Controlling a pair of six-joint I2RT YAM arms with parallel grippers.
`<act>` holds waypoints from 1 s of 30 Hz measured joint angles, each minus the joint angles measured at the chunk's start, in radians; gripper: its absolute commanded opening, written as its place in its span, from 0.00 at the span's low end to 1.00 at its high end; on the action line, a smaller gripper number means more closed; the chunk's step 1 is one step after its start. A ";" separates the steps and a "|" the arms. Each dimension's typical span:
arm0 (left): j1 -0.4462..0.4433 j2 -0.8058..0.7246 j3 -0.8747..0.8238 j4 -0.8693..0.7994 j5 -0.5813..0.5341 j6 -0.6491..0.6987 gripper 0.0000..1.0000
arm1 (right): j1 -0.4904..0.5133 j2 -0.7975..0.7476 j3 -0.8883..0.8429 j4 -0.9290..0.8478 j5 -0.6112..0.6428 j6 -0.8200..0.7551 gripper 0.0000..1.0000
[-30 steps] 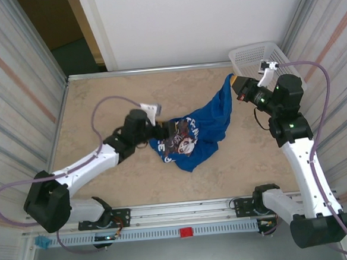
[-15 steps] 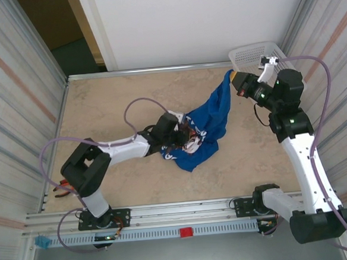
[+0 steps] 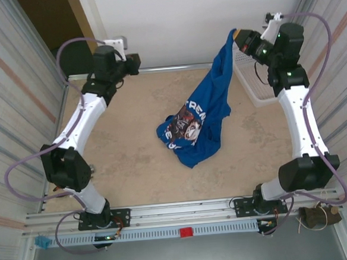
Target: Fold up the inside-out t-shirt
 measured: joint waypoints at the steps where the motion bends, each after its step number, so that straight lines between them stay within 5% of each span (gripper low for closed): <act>1: 0.000 -0.014 -0.008 -0.001 0.021 -0.001 0.52 | 0.000 0.008 0.024 0.002 -0.009 0.011 0.00; 6: -0.027 -0.022 -0.195 0.037 0.132 -0.031 0.61 | 0.000 0.005 0.078 0.038 -0.056 0.048 0.00; 13: -0.063 0.224 -0.382 0.035 0.240 -0.130 0.65 | 0.000 -0.040 -0.014 0.056 -0.075 0.069 0.00; 30: -0.165 0.571 -0.126 0.235 0.388 -0.403 0.67 | -0.049 -0.187 -0.134 0.056 -0.086 0.069 0.00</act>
